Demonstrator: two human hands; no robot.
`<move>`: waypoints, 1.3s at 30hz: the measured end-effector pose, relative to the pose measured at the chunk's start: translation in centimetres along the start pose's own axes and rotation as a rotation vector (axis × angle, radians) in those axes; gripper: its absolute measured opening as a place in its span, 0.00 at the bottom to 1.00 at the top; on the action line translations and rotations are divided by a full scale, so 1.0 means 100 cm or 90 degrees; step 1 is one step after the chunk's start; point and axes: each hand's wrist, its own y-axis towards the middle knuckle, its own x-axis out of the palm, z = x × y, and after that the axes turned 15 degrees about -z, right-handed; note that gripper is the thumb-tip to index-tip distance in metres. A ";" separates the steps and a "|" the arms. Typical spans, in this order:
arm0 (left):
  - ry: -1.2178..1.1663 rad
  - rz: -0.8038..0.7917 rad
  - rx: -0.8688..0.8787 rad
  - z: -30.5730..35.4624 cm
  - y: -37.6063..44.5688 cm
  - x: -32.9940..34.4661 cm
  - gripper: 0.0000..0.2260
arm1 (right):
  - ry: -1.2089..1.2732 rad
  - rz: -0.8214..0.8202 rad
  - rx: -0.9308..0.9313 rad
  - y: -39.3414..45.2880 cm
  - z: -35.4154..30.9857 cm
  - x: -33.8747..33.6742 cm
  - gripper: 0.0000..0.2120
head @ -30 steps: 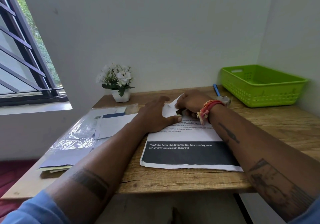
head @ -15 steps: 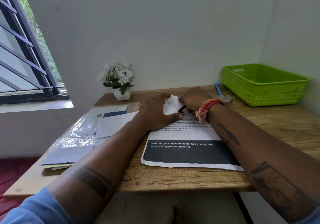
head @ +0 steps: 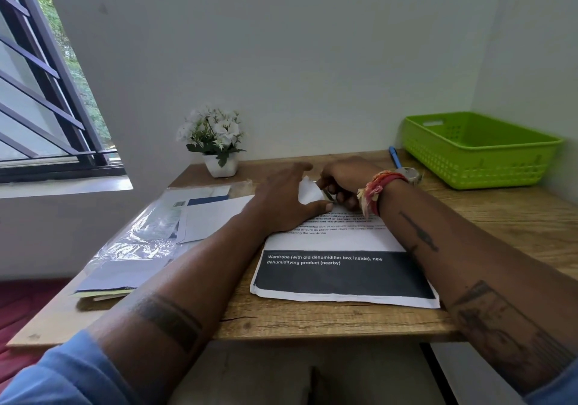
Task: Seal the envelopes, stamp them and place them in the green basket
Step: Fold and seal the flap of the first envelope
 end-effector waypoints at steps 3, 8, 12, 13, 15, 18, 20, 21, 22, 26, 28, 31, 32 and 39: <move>0.000 -0.001 0.012 0.002 0.000 -0.001 0.42 | 0.074 -0.007 0.025 -0.004 0.001 0.000 0.16; 0.014 0.003 0.024 0.003 0.001 0.002 0.42 | 0.151 -0.057 0.074 -0.006 0.001 -0.003 0.13; 0.027 0.011 0.039 0.003 0.002 0.002 0.42 | 0.183 -0.174 0.130 -0.004 0.003 -0.005 0.20; 0.033 0.006 0.036 0.004 0.001 0.002 0.42 | 0.185 -0.170 0.130 -0.004 0.002 -0.006 0.20; 0.046 -0.012 0.024 0.004 0.000 0.001 0.42 | 0.153 -0.093 0.093 -0.006 0.002 -0.011 0.21; 0.049 -0.026 0.012 0.005 -0.001 -0.002 0.34 | 0.048 0.043 0.030 -0.007 0.004 -0.017 0.16; 0.065 0.001 0.022 0.002 0.001 0.000 0.23 | 0.052 0.047 0.041 -0.007 0.007 -0.015 0.12; 0.080 0.016 0.031 -0.001 0.002 0.002 0.19 | 0.054 0.036 0.049 -0.006 0.008 -0.013 0.11; 0.084 0.020 0.035 -0.004 0.004 0.003 0.15 | 0.048 0.027 0.055 -0.005 0.008 -0.012 0.11; 0.072 -0.017 0.033 -0.003 0.003 0.000 0.10 | -0.011 0.004 0.052 0.001 0.007 -0.008 0.10; 0.068 -0.025 0.035 -0.001 0.002 -0.002 0.10 | -0.063 0.003 0.036 0.003 0.008 -0.006 0.10; 0.075 -0.056 0.015 0.000 0.004 -0.002 0.13 | -0.174 -0.007 -0.001 0.002 0.008 -0.004 0.09; 0.073 -0.067 0.002 0.000 0.005 -0.001 0.15 | -0.205 -0.009 -0.007 0.002 0.008 -0.003 0.09; 0.102 -0.102 -0.059 0.009 0.002 -0.003 0.21 | -0.408 0.006 -0.016 -0.003 0.004 -0.001 0.11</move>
